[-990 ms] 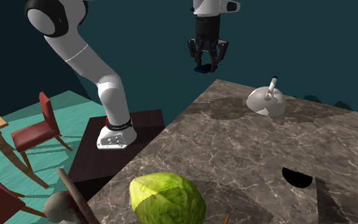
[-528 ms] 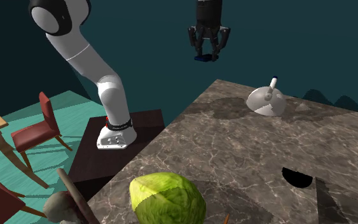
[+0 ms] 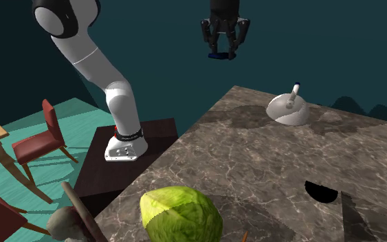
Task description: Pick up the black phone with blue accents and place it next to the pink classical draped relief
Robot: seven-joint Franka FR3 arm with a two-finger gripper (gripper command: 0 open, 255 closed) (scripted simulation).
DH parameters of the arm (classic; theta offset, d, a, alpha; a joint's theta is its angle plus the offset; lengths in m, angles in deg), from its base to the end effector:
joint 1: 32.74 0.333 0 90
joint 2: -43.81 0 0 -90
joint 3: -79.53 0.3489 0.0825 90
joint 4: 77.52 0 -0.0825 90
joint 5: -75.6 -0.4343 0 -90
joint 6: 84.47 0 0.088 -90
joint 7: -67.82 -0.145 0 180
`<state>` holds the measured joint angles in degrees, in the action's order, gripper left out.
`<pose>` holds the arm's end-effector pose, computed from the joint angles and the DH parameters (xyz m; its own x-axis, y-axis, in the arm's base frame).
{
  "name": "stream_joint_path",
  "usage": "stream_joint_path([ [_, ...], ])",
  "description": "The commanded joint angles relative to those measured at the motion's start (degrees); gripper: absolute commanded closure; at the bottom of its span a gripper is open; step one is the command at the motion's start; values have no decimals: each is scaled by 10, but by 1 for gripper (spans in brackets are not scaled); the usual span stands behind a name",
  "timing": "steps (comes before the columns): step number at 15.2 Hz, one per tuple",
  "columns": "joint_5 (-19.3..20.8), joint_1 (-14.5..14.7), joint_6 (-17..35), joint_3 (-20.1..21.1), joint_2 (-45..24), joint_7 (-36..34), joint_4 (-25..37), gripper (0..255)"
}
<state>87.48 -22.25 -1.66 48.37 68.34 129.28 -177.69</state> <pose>0.3983 -0.2518 0.7019 0.7553 0.6540 0.0423 0.6521 -0.7564 0.0506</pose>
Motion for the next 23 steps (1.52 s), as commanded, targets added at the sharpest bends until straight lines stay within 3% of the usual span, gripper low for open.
stream_joint_path([
  [1, 9, -8, -4, -18, 8, 26, 1, 255],
  [10, 38, -31, -16, -116, 11, 153, 35, 255],
  [16, 38, -27, -21, -211, -21, 252, 89, 255],
  [20, 16, -5, -22, -307, -65, 330, 140, 255],
  [23, -27, 40, -23, -428, -121, 404, 187, 255],
])
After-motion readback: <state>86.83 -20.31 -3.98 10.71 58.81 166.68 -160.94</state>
